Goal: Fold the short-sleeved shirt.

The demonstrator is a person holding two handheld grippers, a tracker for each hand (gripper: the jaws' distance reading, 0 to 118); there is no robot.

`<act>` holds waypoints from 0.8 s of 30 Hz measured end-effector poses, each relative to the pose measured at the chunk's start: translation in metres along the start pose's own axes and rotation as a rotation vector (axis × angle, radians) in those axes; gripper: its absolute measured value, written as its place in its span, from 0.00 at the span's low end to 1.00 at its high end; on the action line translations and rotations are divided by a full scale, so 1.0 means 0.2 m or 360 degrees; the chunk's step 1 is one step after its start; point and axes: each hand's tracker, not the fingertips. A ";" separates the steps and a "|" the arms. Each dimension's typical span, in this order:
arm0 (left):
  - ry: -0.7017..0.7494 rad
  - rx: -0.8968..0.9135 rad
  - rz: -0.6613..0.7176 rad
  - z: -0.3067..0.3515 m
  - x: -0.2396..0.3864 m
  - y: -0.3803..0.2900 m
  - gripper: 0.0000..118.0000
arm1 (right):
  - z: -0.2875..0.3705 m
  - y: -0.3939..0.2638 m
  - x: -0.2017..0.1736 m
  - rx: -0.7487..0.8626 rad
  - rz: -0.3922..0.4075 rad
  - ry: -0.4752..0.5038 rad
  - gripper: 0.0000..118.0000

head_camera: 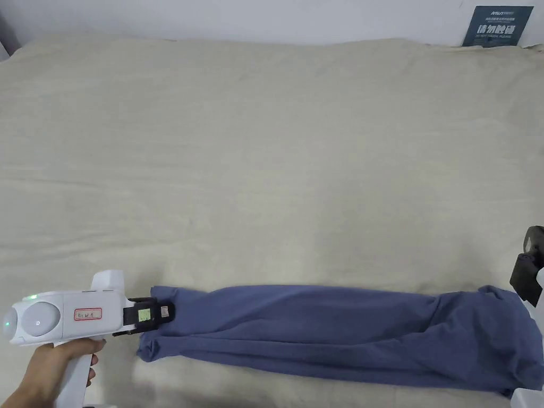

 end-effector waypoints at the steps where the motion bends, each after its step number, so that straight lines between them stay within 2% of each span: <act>1: 0.0026 -0.0004 -0.0011 0.02 0.01 0.02 0.04 | 0.00 0.00 0.00 0.0001 -0.0001 0.0001 0.00; 7: 0.0084 0.0012 -0.0030 0.17 0.02 0.14 0.04 | 0.03 0.03 0.02 0.0029 -0.0017 0.0012 0.00; 16: 0.0341 0.0053 0.0019 0.32 -0.06 0.21 0.04 | 0.07 0.03 0.07 0.0052 -0.0051 0.0023 0.00; 24: 0.0449 0.0033 -0.0054 0.34 0.28 0.23 0.04 | 0.12 0.04 0.13 0.0085 -0.0089 0.0037 0.00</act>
